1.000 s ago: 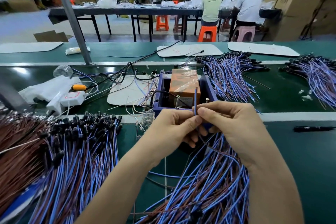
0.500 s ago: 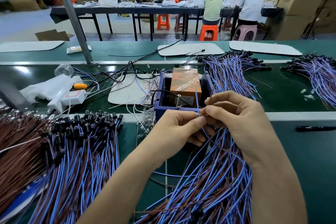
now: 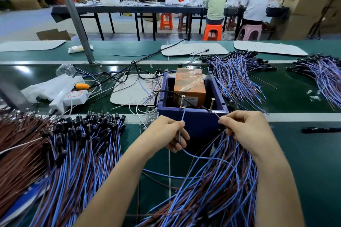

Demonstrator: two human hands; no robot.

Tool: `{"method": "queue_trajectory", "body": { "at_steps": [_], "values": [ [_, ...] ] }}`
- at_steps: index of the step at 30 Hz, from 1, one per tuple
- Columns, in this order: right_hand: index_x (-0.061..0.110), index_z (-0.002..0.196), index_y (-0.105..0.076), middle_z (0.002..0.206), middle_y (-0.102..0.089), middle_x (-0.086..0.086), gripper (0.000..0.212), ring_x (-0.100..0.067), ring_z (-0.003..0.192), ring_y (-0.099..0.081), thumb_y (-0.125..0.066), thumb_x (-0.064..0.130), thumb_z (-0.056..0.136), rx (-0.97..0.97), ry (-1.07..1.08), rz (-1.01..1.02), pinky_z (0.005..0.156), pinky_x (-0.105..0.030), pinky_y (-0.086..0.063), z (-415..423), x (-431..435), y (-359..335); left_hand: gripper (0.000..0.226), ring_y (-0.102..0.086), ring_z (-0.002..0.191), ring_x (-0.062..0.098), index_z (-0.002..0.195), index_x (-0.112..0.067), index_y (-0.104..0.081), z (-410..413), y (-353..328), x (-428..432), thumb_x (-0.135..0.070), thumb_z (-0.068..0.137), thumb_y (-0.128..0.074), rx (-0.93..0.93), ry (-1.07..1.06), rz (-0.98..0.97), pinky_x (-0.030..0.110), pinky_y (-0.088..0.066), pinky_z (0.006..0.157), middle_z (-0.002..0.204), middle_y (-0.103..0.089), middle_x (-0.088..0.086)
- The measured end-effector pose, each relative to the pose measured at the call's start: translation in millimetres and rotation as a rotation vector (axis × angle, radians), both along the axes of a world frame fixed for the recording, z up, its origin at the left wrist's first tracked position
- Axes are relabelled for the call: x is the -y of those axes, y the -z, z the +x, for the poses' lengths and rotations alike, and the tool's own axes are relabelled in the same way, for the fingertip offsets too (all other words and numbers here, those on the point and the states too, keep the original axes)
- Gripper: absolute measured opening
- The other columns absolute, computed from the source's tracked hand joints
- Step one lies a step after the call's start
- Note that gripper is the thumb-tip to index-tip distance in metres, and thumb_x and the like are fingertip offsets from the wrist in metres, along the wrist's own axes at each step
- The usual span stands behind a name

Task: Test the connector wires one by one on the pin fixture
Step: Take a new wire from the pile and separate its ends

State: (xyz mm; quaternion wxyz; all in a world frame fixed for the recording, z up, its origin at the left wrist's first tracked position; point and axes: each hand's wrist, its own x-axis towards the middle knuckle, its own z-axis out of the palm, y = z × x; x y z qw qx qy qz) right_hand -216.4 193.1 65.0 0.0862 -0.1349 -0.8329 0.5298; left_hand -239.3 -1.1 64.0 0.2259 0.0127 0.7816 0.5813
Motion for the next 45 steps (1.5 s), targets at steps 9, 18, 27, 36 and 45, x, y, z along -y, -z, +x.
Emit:
{"method": "queue_trajectory", "body": {
  "at_steps": [9,18,27,36,45],
  "values": [
    [0.020,0.067,-0.073,0.048,-0.055,0.008,0.016,-0.007,0.051,-0.048,-0.072,0.019,0.083,-0.039,-0.031,-0.026,0.059,-0.026,-0.042,-1,0,1,0.043,-0.053,0.043,0.016,0.074,0.002,-0.066,-5,0,6,-0.021,0.102,-0.041,-0.006,-0.039,0.025,0.022,-0.045,0.043,0.054,-0.063,0.010],
    [0.017,0.067,-0.073,0.041,-0.048,0.009,0.017,-0.008,0.045,-0.040,-0.071,0.019,0.084,-0.029,-0.034,-0.031,0.056,-0.026,-0.035,-3,0,3,0.044,-0.055,0.043,0.016,0.070,0.000,-0.067,-7,1,9,-0.020,0.100,-0.043,-0.066,-0.055,-0.012,0.022,-0.046,0.044,0.055,-0.065,0.010],
    [0.020,0.067,-0.073,0.043,-0.052,0.007,0.017,-0.010,0.049,-0.046,-0.070,0.020,0.084,-0.055,0.010,-0.010,0.057,-0.028,-0.038,-5,-1,6,0.043,-0.055,0.042,0.015,0.072,0.000,-0.066,-7,-1,9,-0.019,0.101,-0.041,-0.038,-0.061,-0.045,0.022,-0.048,0.044,0.055,-0.064,0.010],
    [0.020,0.070,-0.073,0.047,-0.055,0.006,0.014,-0.009,0.051,-0.048,-0.071,0.021,0.084,-0.061,0.006,-0.001,0.058,-0.028,-0.040,-5,-1,6,0.043,-0.057,0.044,0.015,0.075,0.000,-0.067,-7,-1,10,-0.021,0.102,-0.041,-0.029,-0.051,-0.052,0.023,-0.049,0.045,0.057,-0.066,0.010],
    [0.017,0.073,-0.071,0.047,-0.058,0.003,0.012,-0.002,0.042,-0.047,-0.071,0.020,0.084,-0.136,-0.155,-0.103,0.051,-0.019,-0.038,8,2,-12,0.022,-0.060,0.051,0.013,0.093,-0.007,-0.069,6,-13,8,-0.016,0.098,-0.050,-0.175,0.120,0.162,0.020,-0.051,0.053,0.062,-0.067,0.005]
  ]
}}
